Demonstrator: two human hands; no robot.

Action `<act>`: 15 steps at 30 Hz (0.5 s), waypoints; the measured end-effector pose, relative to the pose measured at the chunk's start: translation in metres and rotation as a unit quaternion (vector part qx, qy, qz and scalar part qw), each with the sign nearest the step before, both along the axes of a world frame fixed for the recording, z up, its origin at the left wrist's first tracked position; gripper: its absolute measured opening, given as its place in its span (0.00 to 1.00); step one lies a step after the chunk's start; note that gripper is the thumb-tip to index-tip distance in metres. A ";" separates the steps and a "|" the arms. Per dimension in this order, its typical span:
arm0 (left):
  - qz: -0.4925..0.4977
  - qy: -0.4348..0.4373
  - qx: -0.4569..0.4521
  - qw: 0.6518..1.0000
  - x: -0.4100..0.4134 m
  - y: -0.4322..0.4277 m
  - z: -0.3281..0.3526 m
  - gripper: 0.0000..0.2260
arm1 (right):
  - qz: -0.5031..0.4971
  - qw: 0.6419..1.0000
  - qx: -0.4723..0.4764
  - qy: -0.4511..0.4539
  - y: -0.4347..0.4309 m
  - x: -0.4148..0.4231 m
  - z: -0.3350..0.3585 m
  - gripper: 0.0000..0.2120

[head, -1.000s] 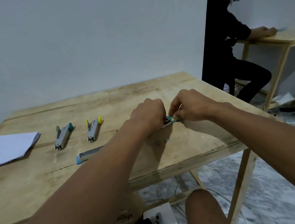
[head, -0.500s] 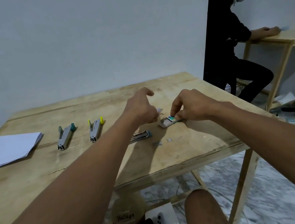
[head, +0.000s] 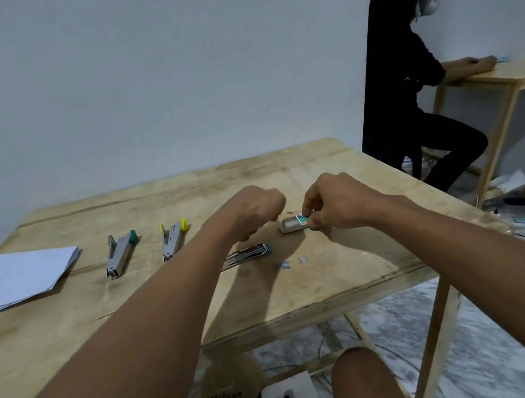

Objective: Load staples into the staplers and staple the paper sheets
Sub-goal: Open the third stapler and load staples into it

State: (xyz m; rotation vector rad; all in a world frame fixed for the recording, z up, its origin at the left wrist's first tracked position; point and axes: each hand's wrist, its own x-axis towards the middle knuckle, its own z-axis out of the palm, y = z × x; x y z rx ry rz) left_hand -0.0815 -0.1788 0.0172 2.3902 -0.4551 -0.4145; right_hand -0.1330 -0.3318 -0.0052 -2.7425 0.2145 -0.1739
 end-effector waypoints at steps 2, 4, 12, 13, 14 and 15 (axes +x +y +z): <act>-0.003 -0.056 0.077 0.995 0.003 0.000 -0.006 0.13 | 0.003 1.000 0.001 0.004 0.000 -0.001 0.000 0.07; 0.007 -0.079 0.112 0.990 0.006 -0.002 -0.013 0.14 | 0.003 1.000 0.002 0.004 0.000 -0.001 0.000 0.07; 0.083 -0.084 0.074 0.990 0.019 -0.013 -0.026 0.17 | 0.009 1.000 -0.001 0.000 -0.003 -0.002 -0.001 0.10; 0.091 -0.077 0.068 0.991 0.020 -0.014 -0.027 0.18 | 0.010 1.000 -0.004 -0.001 -0.004 -0.002 -0.001 0.10; 0.096 -0.073 0.063 0.991 0.019 -0.015 -0.028 0.19 | 0.011 1.000 -0.007 -0.002 -0.004 -0.002 -0.001 0.10; 0.098 -0.069 0.059 0.991 0.018 -0.016 -0.028 0.20 | 0.012 1.000 -0.010 -0.003 -0.004 -0.002 -0.002 0.11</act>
